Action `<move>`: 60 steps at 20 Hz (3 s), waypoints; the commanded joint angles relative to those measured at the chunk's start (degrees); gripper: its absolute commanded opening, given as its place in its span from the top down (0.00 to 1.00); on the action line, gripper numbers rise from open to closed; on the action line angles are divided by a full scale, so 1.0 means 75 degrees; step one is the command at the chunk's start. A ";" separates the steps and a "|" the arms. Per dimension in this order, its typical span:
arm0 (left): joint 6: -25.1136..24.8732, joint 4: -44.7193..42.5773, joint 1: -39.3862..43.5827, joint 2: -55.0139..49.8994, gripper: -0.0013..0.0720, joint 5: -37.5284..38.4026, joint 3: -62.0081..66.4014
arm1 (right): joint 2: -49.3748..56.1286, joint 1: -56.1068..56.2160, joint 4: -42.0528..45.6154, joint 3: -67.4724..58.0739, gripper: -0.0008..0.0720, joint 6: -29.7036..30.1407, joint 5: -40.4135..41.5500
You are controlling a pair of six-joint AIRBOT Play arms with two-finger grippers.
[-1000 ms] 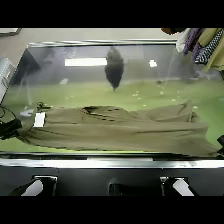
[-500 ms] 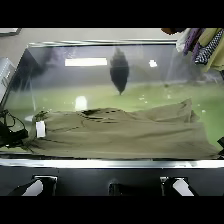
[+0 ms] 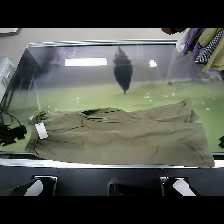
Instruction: Fold the clothes and pants, and hang the long-sleeved shirts on hangers.
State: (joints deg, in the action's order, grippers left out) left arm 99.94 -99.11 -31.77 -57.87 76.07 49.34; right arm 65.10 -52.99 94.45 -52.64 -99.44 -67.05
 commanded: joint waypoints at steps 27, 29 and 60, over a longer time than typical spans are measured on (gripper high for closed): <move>0.0073 0.2124 0.0425 -0.2069 0.47 -0.3611 0.0463 | 0.2911 0.3963 -0.2964 -0.1684 0.69 -0.0029 0.2235; 0.0073 0.2291 0.0423 -0.2084 0.79 -0.3614 0.0463 | 0.2888 0.3963 -0.2973 -0.1684 0.95 -0.0029 0.2337; -0.0682 0.1067 -0.0280 -0.0691 0.93 -0.0434 -0.0959 | -0.0023 0.3949 -0.0163 0.0545 0.89 -0.0708 0.1227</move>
State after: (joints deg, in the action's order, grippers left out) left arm 94.02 -91.26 -33.80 -63.79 76.09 42.59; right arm 64.99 -23.35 89.32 -50.15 -102.65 -56.07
